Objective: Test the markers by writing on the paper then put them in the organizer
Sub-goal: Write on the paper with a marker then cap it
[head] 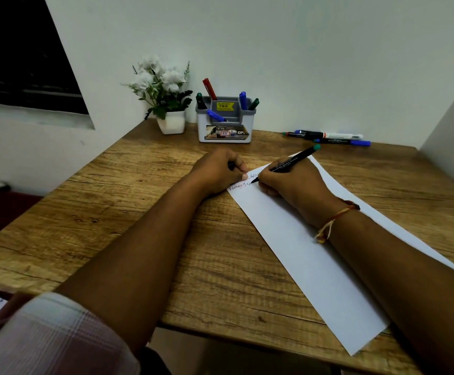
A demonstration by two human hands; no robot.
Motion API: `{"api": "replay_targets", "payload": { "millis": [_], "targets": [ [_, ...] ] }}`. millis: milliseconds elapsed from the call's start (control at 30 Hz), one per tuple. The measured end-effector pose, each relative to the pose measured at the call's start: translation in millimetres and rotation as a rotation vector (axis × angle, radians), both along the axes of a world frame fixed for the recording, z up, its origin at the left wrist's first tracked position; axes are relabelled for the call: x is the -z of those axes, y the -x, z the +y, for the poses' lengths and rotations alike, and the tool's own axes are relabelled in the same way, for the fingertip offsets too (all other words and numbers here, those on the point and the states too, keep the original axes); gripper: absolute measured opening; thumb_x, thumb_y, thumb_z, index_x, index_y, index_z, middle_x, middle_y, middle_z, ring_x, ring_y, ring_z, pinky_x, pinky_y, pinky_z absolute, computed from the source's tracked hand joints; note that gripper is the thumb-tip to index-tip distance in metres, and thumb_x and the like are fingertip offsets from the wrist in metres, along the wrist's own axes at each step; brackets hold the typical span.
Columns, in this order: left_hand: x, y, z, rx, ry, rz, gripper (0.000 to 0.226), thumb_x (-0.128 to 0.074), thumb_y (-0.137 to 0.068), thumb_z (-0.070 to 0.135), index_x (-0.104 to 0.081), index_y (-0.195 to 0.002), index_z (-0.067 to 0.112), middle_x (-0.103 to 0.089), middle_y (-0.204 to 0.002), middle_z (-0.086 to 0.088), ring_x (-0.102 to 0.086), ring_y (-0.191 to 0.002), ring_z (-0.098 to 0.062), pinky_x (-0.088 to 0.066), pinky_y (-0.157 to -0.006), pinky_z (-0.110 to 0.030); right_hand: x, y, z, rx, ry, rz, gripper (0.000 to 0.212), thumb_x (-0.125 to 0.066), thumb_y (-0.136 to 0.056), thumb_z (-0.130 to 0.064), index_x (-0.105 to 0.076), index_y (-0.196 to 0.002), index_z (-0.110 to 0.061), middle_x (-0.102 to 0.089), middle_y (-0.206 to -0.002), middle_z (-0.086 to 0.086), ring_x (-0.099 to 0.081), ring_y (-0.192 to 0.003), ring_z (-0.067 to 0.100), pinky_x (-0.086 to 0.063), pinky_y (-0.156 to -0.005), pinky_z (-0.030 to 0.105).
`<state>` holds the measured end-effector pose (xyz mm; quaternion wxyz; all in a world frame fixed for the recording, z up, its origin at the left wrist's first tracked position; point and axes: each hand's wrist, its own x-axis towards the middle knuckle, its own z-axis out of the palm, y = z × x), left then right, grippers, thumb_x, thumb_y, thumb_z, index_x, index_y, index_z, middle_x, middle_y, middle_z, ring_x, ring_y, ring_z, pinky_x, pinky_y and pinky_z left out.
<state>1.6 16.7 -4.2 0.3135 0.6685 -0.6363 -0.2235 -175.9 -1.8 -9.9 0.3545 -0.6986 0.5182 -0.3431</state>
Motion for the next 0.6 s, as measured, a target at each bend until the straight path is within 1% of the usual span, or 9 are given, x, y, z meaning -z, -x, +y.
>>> {"api": "replay_targets", "payload": {
  "millis": [67,133,200,267,333,433,533,600],
  "targets": [
    [0.1,-0.3,-0.7,0.003,0.001,-0.002,0.011,-0.077,-0.084,0.021,-0.072,-0.085,0.031,-0.069,-0.109,0.007,-0.059,-0.106,-0.013,-0.051,-0.096,-0.041,0.7,-0.3,-1.2,-0.002,0.000,0.004,0.019,-0.067,-0.073,-0.025,-0.074,-0.079,-0.008,-0.075,-0.080,0.011,-0.066,-0.074,0.019,-0.060,-0.077,0.049],
    [0.6,-0.5,-1.0,0.001,-0.003,-0.002,0.012,-0.077,-0.083,0.021,-0.072,-0.085,0.031,-0.069,-0.109,0.007,-0.060,-0.105,-0.013,-0.051,-0.096,-0.041,0.8,-0.5,-1.0,0.007,-0.007,0.007,0.021,-0.067,-0.071,-0.028,-0.074,-0.078,-0.009,-0.075,-0.078,0.011,-0.067,-0.075,0.021,-0.060,-0.078,0.049],
    [1.1,-1.0,-1.2,0.000,-0.006,-0.002,0.012,-0.077,-0.083,0.021,-0.072,-0.085,0.032,-0.069,-0.108,0.008,-0.060,-0.106,-0.013,-0.051,-0.097,-0.042,0.2,-0.1,1.0,0.010,0.001,-0.005,0.021,-0.066,-0.070,-0.028,-0.072,-0.073,-0.009,-0.074,-0.074,0.010,-0.065,-0.071,0.019,-0.058,-0.074,0.046],
    [1.7,-1.4,-1.9,0.003,-0.010,-0.004,0.012,-0.077,-0.083,0.022,-0.070,-0.084,0.032,-0.070,-0.107,0.008,-0.060,-0.105,-0.013,-0.051,-0.097,-0.043,-0.2,-0.3,2.2,-0.001,0.017,-0.009,0.020,-0.066,-0.073,-0.024,-0.070,-0.073,-0.004,-0.072,-0.073,0.012,-0.060,-0.067,0.015,-0.053,-0.068,0.042],
    [1.8,-1.6,-2.3,0.002,-0.016,-0.007,0.013,-0.077,-0.083,0.022,-0.070,-0.082,0.033,-0.070,-0.107,0.008,-0.060,-0.105,-0.013,-0.051,-0.097,-0.043,-0.2,-0.1,2.1,-0.004,0.014,-0.006,0.019,-0.066,-0.074,-0.022,-0.070,-0.074,-0.003,-0.072,-0.073,0.013,-0.060,-0.066,0.014,-0.051,-0.067,0.040],
    [2.3,-2.0,-2.8,0.000,-0.012,0.000,0.013,-0.077,-0.083,0.022,-0.070,-0.081,0.034,-0.070,-0.107,0.010,-0.060,-0.106,-0.012,-0.050,-0.097,-0.043,-0.6,0.0,2.1,0.000,0.016,-0.003,0.019,-0.066,-0.074,-0.025,-0.071,-0.072,-0.006,-0.073,-0.073,0.011,-0.062,-0.067,0.015,-0.055,-0.070,0.043],
    [3.0,-2.7,-3.3,0.001,-0.012,-0.006,0.013,-0.077,-0.083,0.023,-0.070,-0.082,0.034,-0.069,-0.107,0.010,-0.060,-0.106,-0.011,-0.050,-0.097,-0.042,-0.1,0.2,2.0,-0.001,0.014,-0.005,0.017,-0.065,-0.074,-0.022,-0.069,-0.067,-0.007,-0.073,-0.071,0.010,-0.061,-0.065,0.014,-0.053,-0.068,0.042],
    [3.0,-2.7,-3.2,0.004,-0.008,-0.005,0.013,-0.077,-0.083,0.022,-0.071,-0.082,0.033,-0.070,-0.107,0.010,-0.060,-0.106,-0.012,-0.050,-0.097,-0.042,0.3,0.8,0.9,0.010,0.018,-0.007,0.021,-0.066,-0.072,-0.025,-0.068,-0.068,-0.005,-0.073,-0.072,0.012,-0.061,-0.066,0.016,-0.056,-0.069,0.046]
  ]
}}
